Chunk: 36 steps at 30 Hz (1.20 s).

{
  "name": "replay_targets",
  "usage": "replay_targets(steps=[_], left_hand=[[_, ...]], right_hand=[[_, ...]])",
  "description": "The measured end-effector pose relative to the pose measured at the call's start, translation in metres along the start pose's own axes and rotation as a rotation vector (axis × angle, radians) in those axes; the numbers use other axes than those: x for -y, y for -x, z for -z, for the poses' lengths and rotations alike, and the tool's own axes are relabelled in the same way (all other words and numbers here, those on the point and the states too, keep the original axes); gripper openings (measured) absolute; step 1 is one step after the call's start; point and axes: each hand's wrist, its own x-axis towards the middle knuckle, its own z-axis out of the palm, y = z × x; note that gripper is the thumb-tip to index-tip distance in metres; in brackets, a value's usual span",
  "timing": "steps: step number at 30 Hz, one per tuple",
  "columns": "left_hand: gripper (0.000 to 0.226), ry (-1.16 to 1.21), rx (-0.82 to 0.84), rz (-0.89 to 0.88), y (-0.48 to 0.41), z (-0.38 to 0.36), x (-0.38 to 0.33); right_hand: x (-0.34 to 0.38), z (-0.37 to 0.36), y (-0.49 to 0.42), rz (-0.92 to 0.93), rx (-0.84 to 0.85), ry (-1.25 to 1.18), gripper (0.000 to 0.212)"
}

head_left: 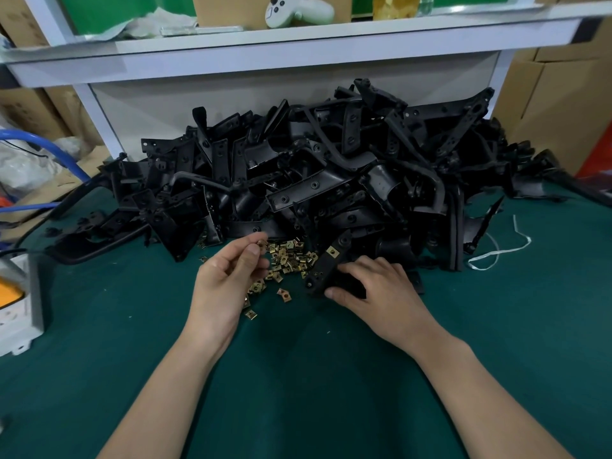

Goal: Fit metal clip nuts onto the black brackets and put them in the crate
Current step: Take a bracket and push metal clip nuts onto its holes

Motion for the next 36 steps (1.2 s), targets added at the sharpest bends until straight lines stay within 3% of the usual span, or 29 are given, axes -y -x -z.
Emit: replay_targets(steps=[16, 19, 29, 36], left_hand=[[0.03, -0.097, 0.061, -0.007, 0.002, -0.002, 0.001], [0.022, -0.097, 0.063, 0.0, 0.004, -0.003, 0.001], [0.018, 0.053, 0.126, 0.233, 0.007, -0.015, 0.011], [0.017, -0.062, 0.119, 0.222, 0.009, -0.027, 0.021]], right_hand=[[0.0, 0.0, 0.001, 0.006, -0.01, 0.001, 0.084], [0.0, 0.0, 0.0, 0.005, -0.011, -0.005, 0.086], [-0.002, -0.002, 0.0, 0.017, -0.01, 0.01, 0.088], [-0.003, -0.003, -0.001, 0.017, -0.011, 0.022, 0.083]])
